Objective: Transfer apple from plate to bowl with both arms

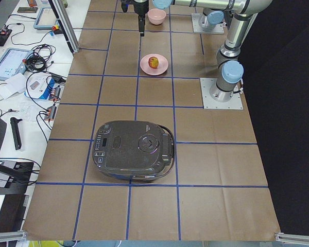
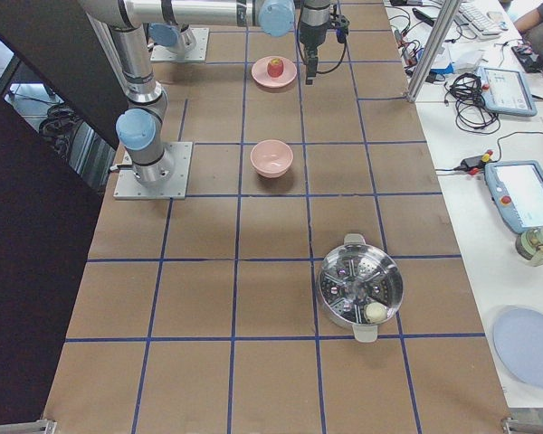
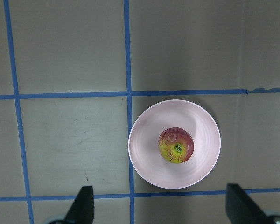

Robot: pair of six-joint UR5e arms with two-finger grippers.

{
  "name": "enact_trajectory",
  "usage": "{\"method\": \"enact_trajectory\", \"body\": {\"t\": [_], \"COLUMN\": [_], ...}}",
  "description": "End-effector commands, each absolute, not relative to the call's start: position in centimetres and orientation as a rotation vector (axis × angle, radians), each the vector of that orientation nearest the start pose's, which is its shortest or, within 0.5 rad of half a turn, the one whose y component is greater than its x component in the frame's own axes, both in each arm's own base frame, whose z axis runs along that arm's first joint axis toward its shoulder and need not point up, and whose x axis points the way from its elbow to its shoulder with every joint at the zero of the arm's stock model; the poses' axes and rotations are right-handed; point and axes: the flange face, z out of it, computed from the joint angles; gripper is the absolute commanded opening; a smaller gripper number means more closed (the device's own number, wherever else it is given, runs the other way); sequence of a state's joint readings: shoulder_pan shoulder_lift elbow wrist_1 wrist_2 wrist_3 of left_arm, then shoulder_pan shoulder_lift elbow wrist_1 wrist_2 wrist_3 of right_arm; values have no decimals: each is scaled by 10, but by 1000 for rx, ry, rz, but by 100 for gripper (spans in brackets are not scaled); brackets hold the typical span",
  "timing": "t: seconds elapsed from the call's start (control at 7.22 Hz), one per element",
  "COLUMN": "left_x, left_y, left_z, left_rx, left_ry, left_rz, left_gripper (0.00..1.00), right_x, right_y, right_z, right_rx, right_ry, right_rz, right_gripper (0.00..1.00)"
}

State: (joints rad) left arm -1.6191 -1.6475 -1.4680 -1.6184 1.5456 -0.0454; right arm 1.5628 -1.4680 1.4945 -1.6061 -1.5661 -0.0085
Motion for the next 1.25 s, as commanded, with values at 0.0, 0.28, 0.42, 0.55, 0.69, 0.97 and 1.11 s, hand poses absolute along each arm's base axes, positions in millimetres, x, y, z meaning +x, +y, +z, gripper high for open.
{"method": "enact_trajectory", "body": {"t": [0.0,0.28,0.42,0.55,0.69,0.97,1.11], "left_x": [-161,-162,-163,-163,-163,-164,-164], "left_y": [-515,-514,-515,-514,-514,-513,-513], "left_z": [494,494,493,493,492,490,490], "left_rx": [7,4,2,-3,-3,-8,-10], "left_ry": [3165,3166,3164,3166,3164,3165,3165], "left_rz": [38,38,43,43,46,51,51], "left_gripper": [100,100,100,100,100,100,100], "right_x": [130,130,130,130,130,81,32], "right_y": [-536,-536,-536,-537,-537,-546,-544], "right_z": [471,471,471,470,465,428,404], "right_rx": [-5,-7,-7,-7,-12,-98,-27], "right_ry": [3134,3131,3129,3129,3131,3163,3161], "right_rz": [-3,0,0,2,14,83,120], "right_gripper": [100,100,100,100,100,100,100]}}
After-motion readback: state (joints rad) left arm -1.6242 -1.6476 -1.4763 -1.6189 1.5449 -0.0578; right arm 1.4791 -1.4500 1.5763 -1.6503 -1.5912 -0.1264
